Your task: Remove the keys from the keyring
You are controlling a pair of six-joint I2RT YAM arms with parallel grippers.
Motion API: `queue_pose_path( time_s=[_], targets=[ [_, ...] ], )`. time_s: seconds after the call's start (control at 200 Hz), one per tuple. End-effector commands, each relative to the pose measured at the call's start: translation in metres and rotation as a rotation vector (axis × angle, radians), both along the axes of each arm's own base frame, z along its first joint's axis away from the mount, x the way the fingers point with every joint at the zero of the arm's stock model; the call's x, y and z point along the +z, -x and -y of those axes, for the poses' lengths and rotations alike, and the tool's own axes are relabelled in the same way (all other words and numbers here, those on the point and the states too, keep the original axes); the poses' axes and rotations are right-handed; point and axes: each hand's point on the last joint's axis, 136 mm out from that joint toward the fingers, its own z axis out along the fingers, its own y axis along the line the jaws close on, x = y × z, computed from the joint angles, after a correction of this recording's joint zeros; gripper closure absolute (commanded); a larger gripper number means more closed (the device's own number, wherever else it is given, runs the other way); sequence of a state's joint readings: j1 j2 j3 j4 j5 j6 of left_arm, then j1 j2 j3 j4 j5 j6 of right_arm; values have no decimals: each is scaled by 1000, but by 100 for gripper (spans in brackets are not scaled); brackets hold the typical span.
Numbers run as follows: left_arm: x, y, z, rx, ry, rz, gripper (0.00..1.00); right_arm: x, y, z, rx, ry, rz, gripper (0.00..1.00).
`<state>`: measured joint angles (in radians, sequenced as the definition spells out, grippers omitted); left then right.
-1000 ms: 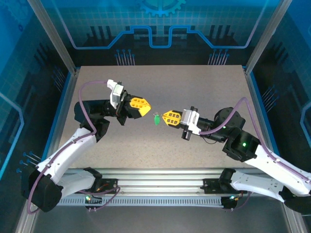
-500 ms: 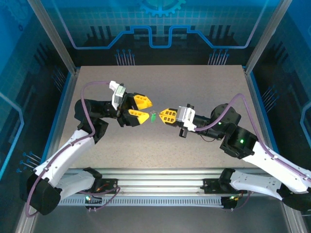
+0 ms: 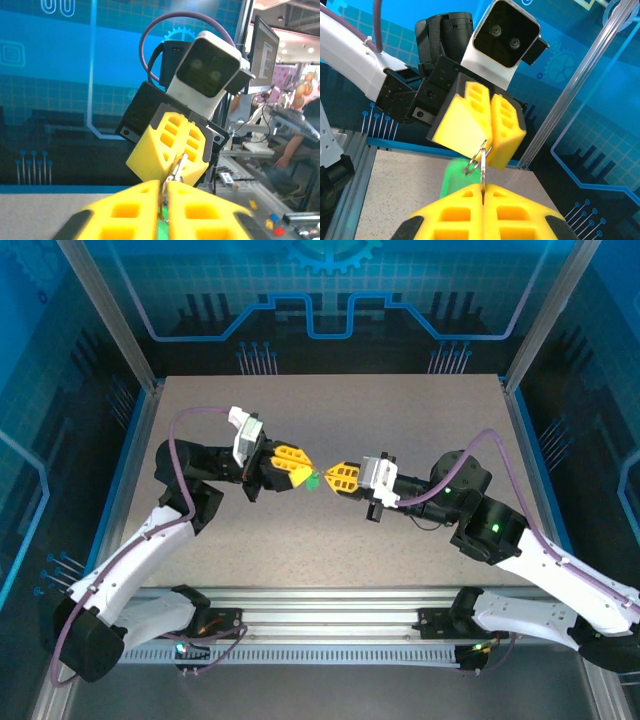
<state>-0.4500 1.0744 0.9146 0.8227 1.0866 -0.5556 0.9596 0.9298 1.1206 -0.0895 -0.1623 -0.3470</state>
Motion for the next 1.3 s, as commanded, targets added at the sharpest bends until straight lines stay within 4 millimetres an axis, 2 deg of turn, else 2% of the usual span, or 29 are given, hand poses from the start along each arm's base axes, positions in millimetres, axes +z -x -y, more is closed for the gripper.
queue_pose_path(
  time_s=[0.0, 0.18, 0.475, 0.576, 0.666, 0.716, 0.826, 0.996, 1.161, 1.291],
  targets=[
    [11, 4, -1, -6, 28, 44, 100, 15, 1, 6, -2, -38, 14, 100],
    [16, 0, -2, 13, 63, 25, 100, 15, 3, 10, -7, -42, 42, 100],
    [26, -17, -12, 41, 166, -41, 100, 0, 17, 7, 37, -39, 113, 100],
    [23, -17, -12, 33, 165, -44, 100, -2, 11, 2, -3, -8, 107, 100],
    [17, -21, -12, 63, 155, -44, 70, 2, -2, 5, -45, -10, 60, 100],
    [12, -26, -15, 103, 150, -46, 60, 3, -8, 8, -57, -5, 40, 100],
    [3, -39, -22, 205, 130, -47, 52, -1, -19, 10, -69, 19, 5, 100],
    [-5, -58, -30, 293, 81, -62, 44, -12, -41, 11, -76, 23, -63, 100],
    [-14, -75, -27, 297, 16, -118, 43, -25, -59, 8, -33, 34, -141, 100],
    [-23, -82, -23, 298, -26, -130, 41, -22, -64, 10, 46, 10, -210, 100]
  ],
)
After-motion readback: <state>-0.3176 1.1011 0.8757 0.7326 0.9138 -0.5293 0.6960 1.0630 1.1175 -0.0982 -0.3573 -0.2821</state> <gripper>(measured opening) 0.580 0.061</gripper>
